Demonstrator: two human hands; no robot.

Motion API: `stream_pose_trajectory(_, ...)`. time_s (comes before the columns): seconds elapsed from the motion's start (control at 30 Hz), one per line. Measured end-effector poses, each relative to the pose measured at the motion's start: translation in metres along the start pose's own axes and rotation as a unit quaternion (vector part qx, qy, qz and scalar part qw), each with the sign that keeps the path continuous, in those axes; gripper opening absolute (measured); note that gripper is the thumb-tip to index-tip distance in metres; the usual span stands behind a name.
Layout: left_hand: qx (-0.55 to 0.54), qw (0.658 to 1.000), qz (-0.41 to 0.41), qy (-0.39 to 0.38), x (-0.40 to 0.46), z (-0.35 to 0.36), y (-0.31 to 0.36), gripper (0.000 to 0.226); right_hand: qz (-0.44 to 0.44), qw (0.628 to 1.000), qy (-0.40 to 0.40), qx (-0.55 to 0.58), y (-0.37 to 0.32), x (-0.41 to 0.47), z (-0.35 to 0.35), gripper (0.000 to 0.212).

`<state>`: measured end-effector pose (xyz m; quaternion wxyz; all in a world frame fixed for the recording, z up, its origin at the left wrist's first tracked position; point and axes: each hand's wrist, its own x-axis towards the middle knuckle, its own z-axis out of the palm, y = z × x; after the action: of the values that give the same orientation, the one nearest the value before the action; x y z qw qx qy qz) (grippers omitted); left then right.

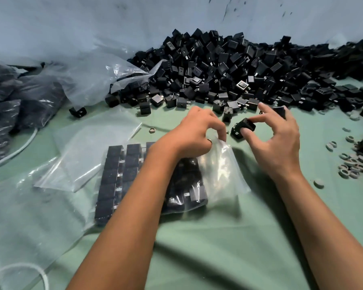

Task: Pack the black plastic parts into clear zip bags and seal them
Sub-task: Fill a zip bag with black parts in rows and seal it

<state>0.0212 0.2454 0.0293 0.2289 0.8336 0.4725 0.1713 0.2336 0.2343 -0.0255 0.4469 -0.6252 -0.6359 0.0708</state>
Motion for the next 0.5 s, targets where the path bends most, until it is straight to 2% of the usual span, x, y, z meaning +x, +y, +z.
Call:
stream_pose_trajectory(0.1,-0.031,1.000,-0.002,-0.002,-0.004,-0.008,-0.007,0.029,-0.036,0.993,-0.058,0.095,-0.004,0.000,-0.001,0.018)
stream_pose_trajectory(0.23,-0.046,0.999,-0.005,-0.006,-0.006,-0.016,-0.011,0.019,-0.065,0.992,-0.099,0.035,-0.005,-0.002,0.003,0.017)
stream_pose_trajectory(0.3,-0.055,0.998,-0.007,0.002,-0.007,-0.018,-0.014,0.019,-0.070,0.990,-0.104,0.061,-0.004,-0.001,0.002,0.017)
stream_pose_trajectory(0.33,-0.060,0.998,-0.010,0.007,-0.008,-0.018,-0.014,0.019,-0.058,0.981,-0.130,0.132,-0.005,-0.001,0.000,0.018)
stream_pose_trajectory(0.4,-0.059,0.998,-0.012,0.013,-0.009,-0.019,-0.013,0.019,-0.022,0.940,-0.203,0.274,-0.009,-0.001,-0.003,0.024)
stream_pose_trajectory(0.5,-0.036,0.999,-0.009,0.015,-0.007,-0.017,-0.009,0.018,-0.013,0.898,-0.311,0.311,-0.011,-0.003,-0.004,0.018)
